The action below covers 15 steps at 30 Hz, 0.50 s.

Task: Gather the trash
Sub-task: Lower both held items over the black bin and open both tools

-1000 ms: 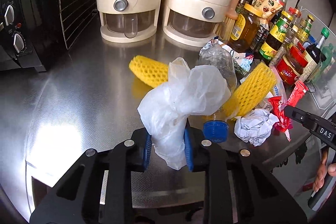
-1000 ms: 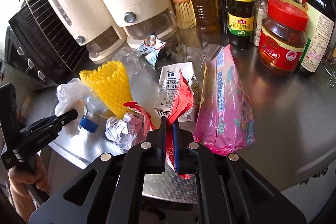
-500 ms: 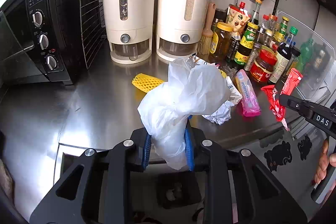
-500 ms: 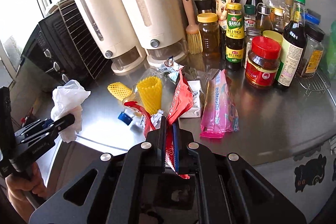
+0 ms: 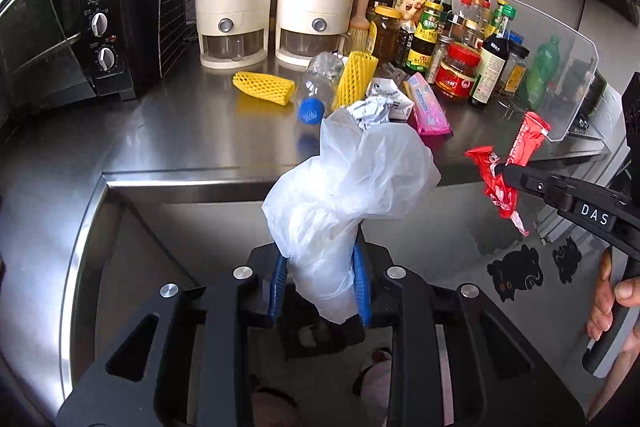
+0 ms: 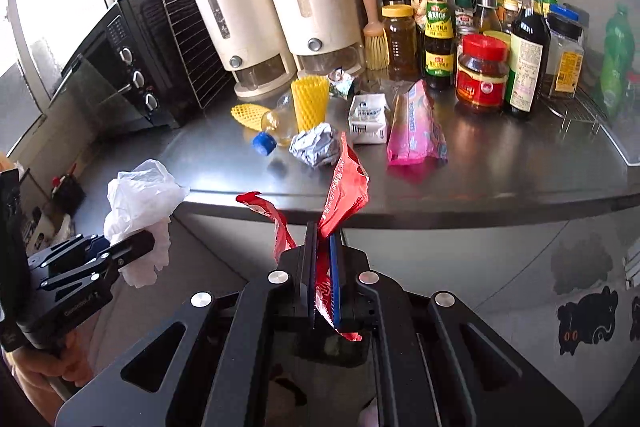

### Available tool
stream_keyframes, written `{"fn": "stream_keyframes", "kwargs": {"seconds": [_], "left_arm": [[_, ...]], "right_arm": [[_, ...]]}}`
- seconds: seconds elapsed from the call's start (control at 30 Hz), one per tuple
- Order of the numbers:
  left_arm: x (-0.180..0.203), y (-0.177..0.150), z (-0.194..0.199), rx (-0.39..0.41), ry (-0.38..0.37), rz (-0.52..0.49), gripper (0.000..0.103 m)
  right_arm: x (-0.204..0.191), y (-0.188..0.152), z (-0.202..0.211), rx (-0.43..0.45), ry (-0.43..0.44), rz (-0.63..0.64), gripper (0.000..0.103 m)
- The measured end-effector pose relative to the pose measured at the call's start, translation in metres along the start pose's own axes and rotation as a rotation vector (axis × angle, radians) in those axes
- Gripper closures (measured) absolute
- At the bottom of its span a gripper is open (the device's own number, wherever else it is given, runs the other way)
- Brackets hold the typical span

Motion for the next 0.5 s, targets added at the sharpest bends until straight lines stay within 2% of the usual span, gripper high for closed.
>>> {"fn": "stream_keyframes", "kwargs": {"seconds": [0.13, 0.27, 0.5], "left_arm": [[0.002, -0.041, -0.013, -0.041, -0.013, 0.008, 0.076], [0.005, -0.086, -0.039, -0.099, -0.035, 0.013, 0.076], [0.002, -0.168, -0.099, -0.248, -0.035, 0.017, 0.076]], "right_arm": [[0.004, -0.040, -0.011, -0.039, -0.003, -0.002, 0.096], [0.012, -0.089, -0.036, -0.115, 0.009, -0.034, 0.096], [0.022, -0.171, -0.091, -0.243, -0.003, -0.045, 0.096]]}}
Point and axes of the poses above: each gripper's, at about its wrist camera, not at the fingertips, and z roughly against the way its jaws point, x to its right, y to its top, the point moved 8 cm from there along -z, roughly the way its jaws point, and after that the axes turned 12 degrees about x, right-handed, at the moved point
